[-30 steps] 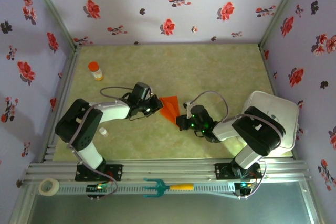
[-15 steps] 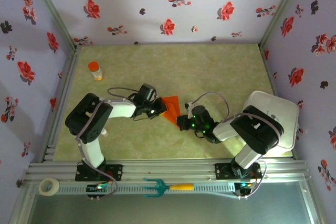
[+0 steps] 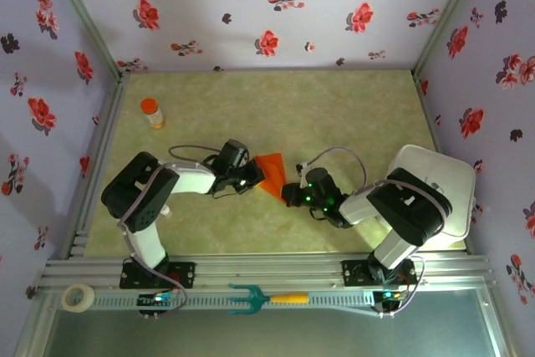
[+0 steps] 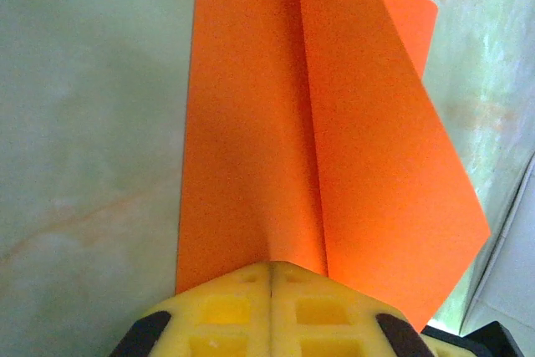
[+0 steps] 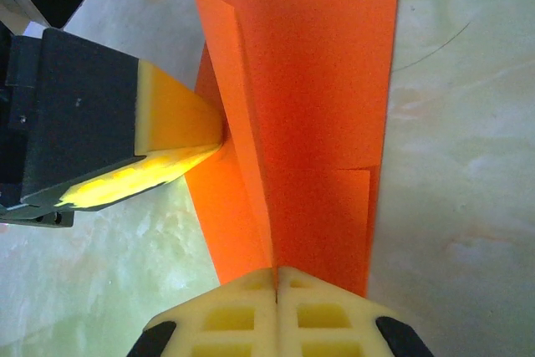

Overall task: Fold a paper plane with a square sheet of paper (pick it up from the middle)
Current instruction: Fourth fold the wing at the center of the table.

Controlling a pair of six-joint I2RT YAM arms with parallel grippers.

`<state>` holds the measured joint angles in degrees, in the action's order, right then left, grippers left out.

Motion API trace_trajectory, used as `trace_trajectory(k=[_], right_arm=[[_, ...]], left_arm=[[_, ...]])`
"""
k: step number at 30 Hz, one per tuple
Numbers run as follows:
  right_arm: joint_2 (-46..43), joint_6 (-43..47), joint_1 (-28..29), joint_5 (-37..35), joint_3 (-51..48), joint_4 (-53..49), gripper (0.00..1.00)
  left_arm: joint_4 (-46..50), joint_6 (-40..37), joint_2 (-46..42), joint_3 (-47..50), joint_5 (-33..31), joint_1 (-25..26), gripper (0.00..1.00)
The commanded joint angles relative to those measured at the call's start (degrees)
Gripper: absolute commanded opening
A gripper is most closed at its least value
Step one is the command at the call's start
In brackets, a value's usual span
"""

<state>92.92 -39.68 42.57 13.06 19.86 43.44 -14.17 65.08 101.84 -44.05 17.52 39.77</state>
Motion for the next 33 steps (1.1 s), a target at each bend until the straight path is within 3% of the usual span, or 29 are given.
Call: trace_trajectory(k=[1, 9, 22, 26, 33], right_arm=[[-1.0, -0.3, -0.2, 1.8, 0.4, -4.5, 0.05], [-2.6, -0.8, -0.2, 2.5, 2.4, -9.6, 0.06], [-2.7, -1.9, -0.1, 3.5, 3.0, -9.2, 0.07], [-2.8, -1.5, -0.2, 1.8, 4.3, -14.7, 0.07], [-3.3, -3.4, -0.1, -0.2, 3.4, -13.8, 0.07]], left_arm=[[5.5, 0.1, -1.1, 1.3, -3.0, 0.4, 0.00], [6.2, 0.5, -2.1, 1.5, -4.8, 1.1, 0.00], [6.5, 0.9, -3.1, 2.0, -6.4, 1.5, 0.00], [6.4, 1.1, -3.3, 2.1, -6.6, 1.5, 0.00], [6.2, 1.8, -4.5, 3.0, -8.1, 1.8, 0.00]])
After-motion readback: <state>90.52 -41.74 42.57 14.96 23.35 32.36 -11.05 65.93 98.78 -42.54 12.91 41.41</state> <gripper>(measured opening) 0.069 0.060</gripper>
